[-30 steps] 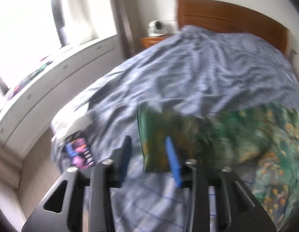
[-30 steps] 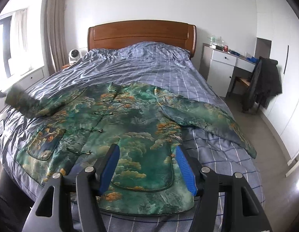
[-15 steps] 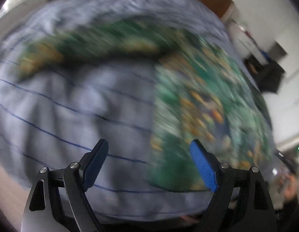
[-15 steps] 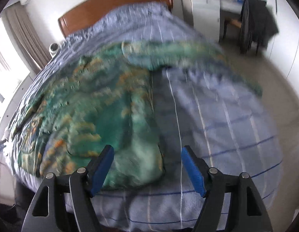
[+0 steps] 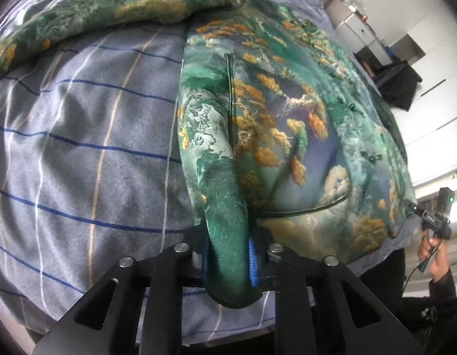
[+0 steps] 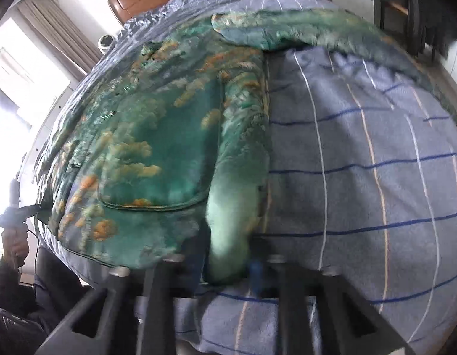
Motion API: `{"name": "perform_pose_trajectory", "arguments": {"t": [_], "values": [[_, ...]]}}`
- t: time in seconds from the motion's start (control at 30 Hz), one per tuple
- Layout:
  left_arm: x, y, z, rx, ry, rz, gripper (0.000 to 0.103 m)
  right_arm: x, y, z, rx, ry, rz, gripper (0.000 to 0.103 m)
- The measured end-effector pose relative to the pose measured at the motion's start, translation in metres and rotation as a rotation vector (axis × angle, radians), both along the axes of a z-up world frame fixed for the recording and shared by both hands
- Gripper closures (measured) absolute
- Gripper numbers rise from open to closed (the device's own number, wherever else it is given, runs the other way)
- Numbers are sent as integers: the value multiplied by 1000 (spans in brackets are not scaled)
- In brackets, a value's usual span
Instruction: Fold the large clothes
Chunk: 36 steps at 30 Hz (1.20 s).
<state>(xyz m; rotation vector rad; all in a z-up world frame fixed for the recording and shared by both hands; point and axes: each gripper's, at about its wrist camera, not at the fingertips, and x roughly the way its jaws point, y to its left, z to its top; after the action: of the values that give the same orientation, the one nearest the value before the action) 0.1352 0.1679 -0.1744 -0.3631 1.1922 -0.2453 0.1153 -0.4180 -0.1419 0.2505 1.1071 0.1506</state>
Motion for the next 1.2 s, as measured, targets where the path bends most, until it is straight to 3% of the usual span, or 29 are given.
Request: {"name": "perform_pose_trajectory", "arguments": {"t": [0.23, 0.43, 0.53, 0.6, 0.63, 0.7, 0.77, 0.9, 1.0, 1.2], "values": [[-16, -1, 13, 55, -44, -31, 88, -23, 23, 39, -101, -78, 40, 90], [-23, -5, 17, 148, -56, -53, 87, -47, 27, 48, -93, -79, 39, 90], [-16, -3, 16, 177, -49, -34, 77, -39, 22, 36, -98, -68, -4, 86], [-15, -4, 23, 212, -71, -12, 56, -35, 17, 29, -115, -53, -41, 78], [-16, -5, 30, 225, -94, 0, 49, -33, 14, 29, -138, -43, -53, 69], [-22, -1, 47, 239, -153, 34, 20, -34, 11, 28, -167, -35, -68, 59], [-31, 5, 67, 269, -235, 100, 6, -38, 6, 35, -193, -52, -95, 46], [-22, 6, 106, 305, -411, 206, 4, -40, -13, 61, -284, -126, -167, 43], [-7, -5, 125, 311, -489, 234, 4, -32, -38, 88, -314, -217, -235, 43], [15, -33, 130, 282, -502, 241, 4, -6, -140, 142, -178, -393, -464, 42]]}}
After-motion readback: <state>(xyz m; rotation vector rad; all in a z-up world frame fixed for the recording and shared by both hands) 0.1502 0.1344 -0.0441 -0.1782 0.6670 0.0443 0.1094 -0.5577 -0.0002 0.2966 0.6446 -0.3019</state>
